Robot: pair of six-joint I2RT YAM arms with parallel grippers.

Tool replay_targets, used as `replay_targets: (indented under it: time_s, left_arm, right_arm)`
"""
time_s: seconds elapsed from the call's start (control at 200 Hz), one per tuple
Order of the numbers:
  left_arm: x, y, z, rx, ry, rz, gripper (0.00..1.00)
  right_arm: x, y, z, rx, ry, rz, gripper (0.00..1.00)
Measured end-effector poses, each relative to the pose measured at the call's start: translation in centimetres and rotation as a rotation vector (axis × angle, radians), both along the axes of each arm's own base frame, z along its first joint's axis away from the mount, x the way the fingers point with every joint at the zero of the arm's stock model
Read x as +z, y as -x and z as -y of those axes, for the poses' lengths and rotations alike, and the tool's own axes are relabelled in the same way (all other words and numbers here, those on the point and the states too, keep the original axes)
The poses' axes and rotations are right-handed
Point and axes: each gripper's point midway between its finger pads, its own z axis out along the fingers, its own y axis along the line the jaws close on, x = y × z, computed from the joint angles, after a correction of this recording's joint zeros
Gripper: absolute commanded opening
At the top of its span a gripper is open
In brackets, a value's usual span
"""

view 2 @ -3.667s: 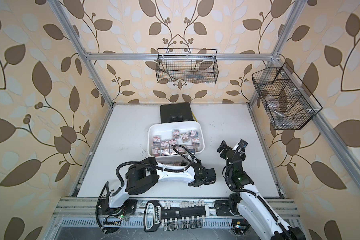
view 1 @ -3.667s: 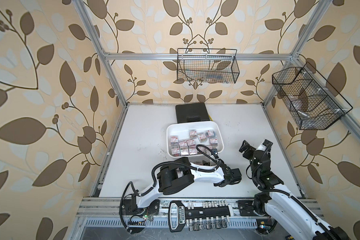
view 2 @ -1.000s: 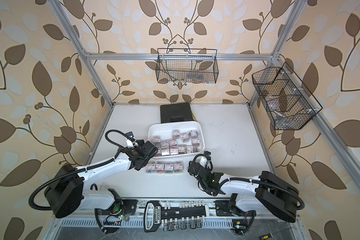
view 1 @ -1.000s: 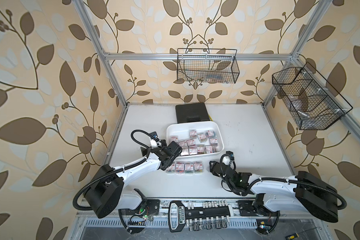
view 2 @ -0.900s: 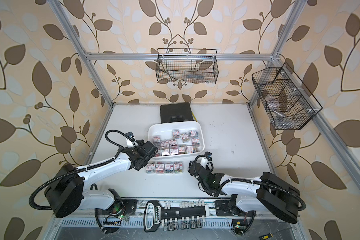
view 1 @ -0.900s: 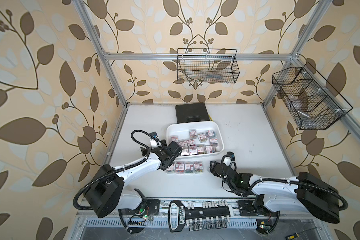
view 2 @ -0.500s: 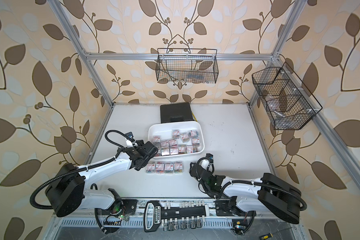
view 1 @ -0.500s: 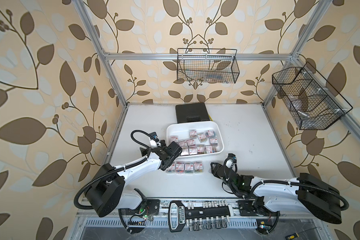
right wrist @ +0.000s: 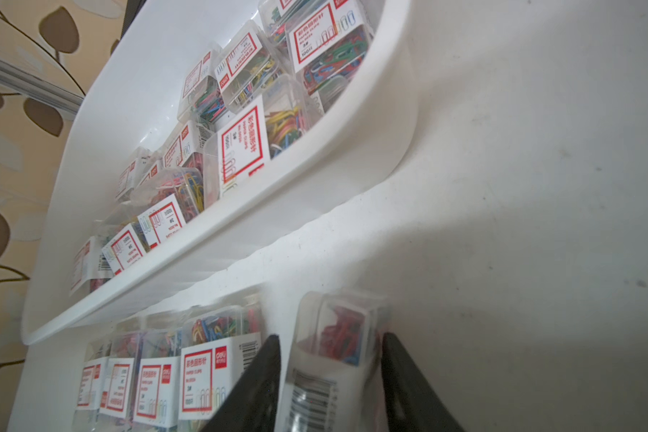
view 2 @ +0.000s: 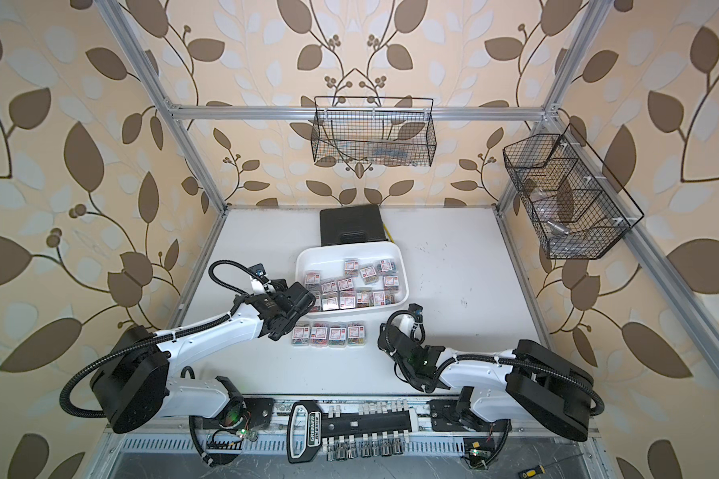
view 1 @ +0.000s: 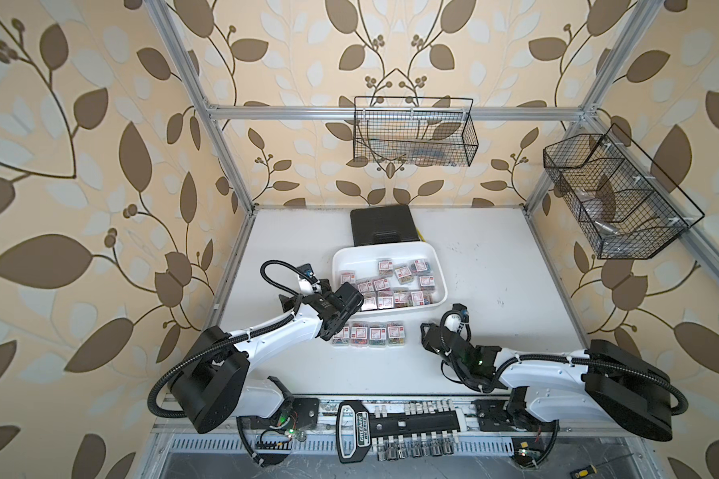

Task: Take the paper clips out of the storage box
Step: Adjust the boxed paper clips at the center of the board.

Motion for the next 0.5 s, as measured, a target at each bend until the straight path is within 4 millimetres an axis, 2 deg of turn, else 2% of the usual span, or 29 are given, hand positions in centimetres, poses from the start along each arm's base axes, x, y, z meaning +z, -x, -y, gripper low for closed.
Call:
replay_targets:
  time_s: [0.19, 0.385, 0.5]
  left_arm:
    - [0.01, 0.0, 0.0, 0.0, 0.0, 0.0, 0.99]
    - [0.0, 0.0, 0.01, 0.0, 0.001, 0.0, 0.99]
    - [0.0, 0.0, 0.01, 0.0, 0.001, 0.0, 0.99]
  right_arm:
    - [0.05, -0.11, -0.03, 0.005, -0.001, 0.002, 0.24]
    - [0.35, -0.39, -0.29, 0.017, -0.038, 0.017, 0.22]
    - [-0.15, -0.81, -0.3, 0.014, -0.058, 0.018, 0.24]
